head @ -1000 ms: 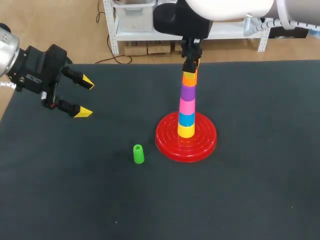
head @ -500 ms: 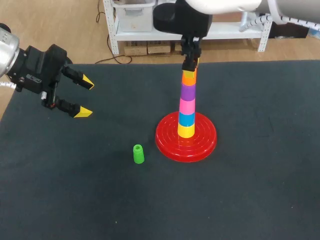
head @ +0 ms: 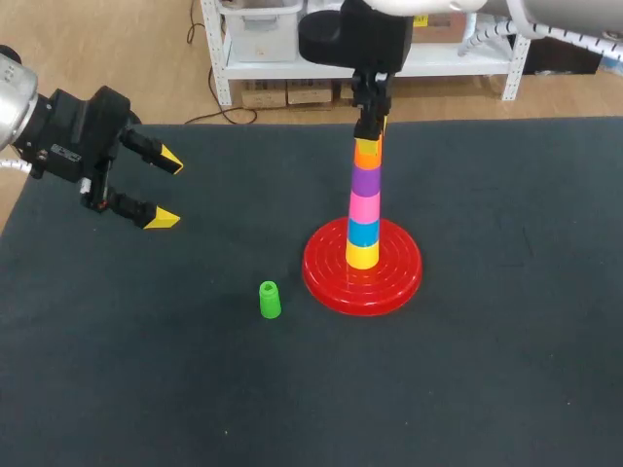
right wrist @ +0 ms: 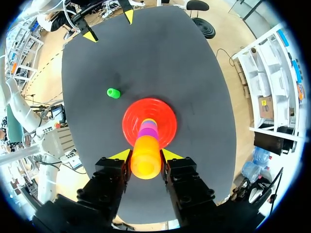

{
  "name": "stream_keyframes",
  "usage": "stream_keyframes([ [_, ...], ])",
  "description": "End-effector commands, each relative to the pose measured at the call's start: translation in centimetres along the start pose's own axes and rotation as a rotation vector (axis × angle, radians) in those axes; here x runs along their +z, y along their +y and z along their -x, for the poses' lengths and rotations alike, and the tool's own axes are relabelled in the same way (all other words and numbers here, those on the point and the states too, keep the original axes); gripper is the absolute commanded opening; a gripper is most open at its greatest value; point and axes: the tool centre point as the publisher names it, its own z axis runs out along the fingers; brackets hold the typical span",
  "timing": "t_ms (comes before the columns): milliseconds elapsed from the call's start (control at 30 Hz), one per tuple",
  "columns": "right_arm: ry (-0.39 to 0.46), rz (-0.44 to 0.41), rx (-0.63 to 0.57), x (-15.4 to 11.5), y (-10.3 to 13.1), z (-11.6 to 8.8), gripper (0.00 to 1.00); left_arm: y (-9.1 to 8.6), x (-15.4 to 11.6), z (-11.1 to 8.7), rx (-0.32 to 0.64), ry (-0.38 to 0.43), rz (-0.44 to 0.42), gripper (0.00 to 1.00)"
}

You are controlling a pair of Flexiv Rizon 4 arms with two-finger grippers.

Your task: Pick up and stack the cylinders on the red base in this order: pink,purple,orange,green

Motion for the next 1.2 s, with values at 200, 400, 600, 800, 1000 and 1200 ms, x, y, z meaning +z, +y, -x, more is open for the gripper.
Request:
stream_keyframes([
  [200, -0.017, -0.002, 0.005, 0.4, -0.1, -0.1, 0.04, 0.0, 0.0, -0.1, 0.002, -0.004, 0.002, 1.00],
  [400, -0.042, -0.024, 0.014, -0.2, 0.1, -0.3, 1.00, 0.0, 0.0, -0.1, 0.002, -0.004, 0.002, 1.00],
  [600, -0.067, -0.053, 0.000, -1.4, 0.2, 0.5, 1.00, 0.0, 0.0, -0.1, 0.002, -0.004, 0.002, 1.00],
  [800, -0.056, -0.087, -0.077, -2.4, 1.0, 2.5, 1.00, 0.0, 0.0, -0.1, 0.002, -0.004, 0.002, 1.00],
  [1000, -0.062, -0.096, -0.158, -2.6, 2.2, 4.6, 1.00, 0.0, 0.0, -0.1, 0.002, -0.004, 0.002, 1.00],
  [1200, -0.041, -0.058, -0.221, -0.2, 3.2, 6.5, 1.00, 0.0, 0.0, -0.1, 0.002, -0.004, 0.002, 1.00],
])
